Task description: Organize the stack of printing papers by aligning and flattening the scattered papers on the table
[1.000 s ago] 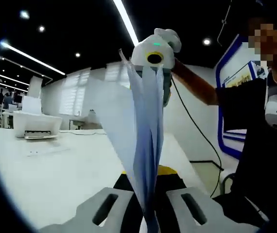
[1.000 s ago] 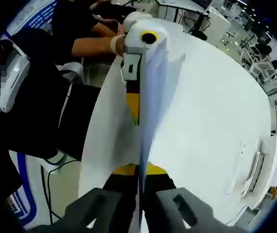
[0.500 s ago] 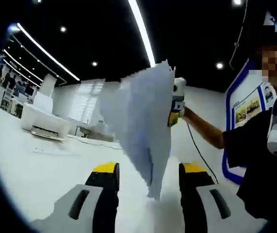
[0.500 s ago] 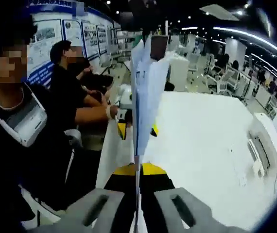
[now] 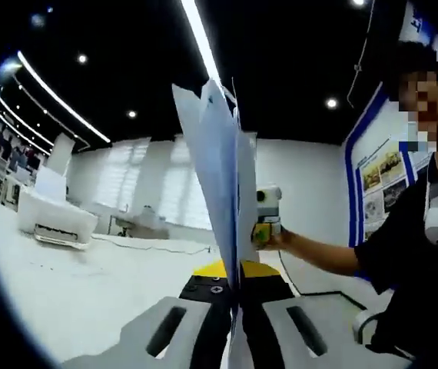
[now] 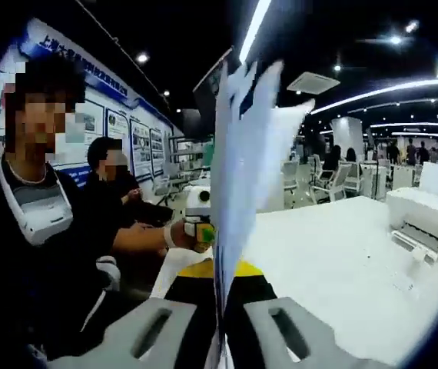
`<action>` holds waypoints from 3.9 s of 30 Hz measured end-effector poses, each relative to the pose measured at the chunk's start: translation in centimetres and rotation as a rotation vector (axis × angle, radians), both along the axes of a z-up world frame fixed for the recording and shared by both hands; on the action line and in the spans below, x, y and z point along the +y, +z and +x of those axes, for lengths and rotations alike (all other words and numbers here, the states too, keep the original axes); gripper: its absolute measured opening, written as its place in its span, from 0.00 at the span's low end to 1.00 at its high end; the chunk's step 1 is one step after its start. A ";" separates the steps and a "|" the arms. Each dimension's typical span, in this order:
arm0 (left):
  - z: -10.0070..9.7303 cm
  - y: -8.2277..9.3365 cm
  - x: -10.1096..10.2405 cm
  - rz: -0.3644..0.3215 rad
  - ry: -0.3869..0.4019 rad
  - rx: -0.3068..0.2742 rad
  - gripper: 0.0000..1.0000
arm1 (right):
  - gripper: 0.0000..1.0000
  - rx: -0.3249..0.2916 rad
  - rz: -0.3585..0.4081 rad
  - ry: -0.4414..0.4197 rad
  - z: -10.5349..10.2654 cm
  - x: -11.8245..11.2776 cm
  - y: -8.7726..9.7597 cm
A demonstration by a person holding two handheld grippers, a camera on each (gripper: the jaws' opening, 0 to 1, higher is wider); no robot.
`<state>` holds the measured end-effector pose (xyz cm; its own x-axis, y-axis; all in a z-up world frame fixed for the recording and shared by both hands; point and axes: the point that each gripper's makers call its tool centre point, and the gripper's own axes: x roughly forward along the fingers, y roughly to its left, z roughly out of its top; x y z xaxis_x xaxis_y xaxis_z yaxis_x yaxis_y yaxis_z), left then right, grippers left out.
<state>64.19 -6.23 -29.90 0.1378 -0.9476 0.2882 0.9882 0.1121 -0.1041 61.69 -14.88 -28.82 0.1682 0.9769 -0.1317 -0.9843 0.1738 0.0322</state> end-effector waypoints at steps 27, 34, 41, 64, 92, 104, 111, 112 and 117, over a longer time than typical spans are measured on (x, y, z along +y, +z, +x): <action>-0.9 -0.9 -0.5 0.070 -0.018 -0.056 0.06 | 0.00 0.040 0.055 0.048 -1.0 0.2 -2.2; -0.9 0.2 -0.5 0.076 -0.039 -0.014 0.13 | 0.01 -0.046 0.061 0.050 -0.8 0.0 -0.3; -1.2 -0.6 -0.5 0.099 -0.047 -0.035 0.06 | 0.00 0.018 0.046 0.046 -1.1 0.0 -1.4; -3.4 2.6 0.4 0.039 -0.074 -0.077 0.07 | 0.00 -0.089 0.034 0.048 -2.9 1.1 1.8; -3.0 -1.0 -1.4 0.086 -0.126 0.038 0.10 | 0.00 0.298 -0.005 0.055 -2.6 0.9 -2.2; -0.7 -2.7 1.1 0.064 -0.018 0.130 0.30 | 0.00 0.629 0.055 -0.024 1.2 0.1 -5.3; 0.3 -3.6 2.7 0.063 0.041 0.136 0.30 | 0.00 0.735 0.029 -0.081 3.6 -0.3 -8.8; 0.3 -4.0 2.6 0.069 0.041 0.142 0.30 | 0.00 0.743 0.019 -0.091 3.9 -0.3 -9.4; 1.2 -5.1 3.0 0.069 0.062 0.170 0.31 | 0.00 0.820 0.017 -0.112 4.9 -0.3 -11.6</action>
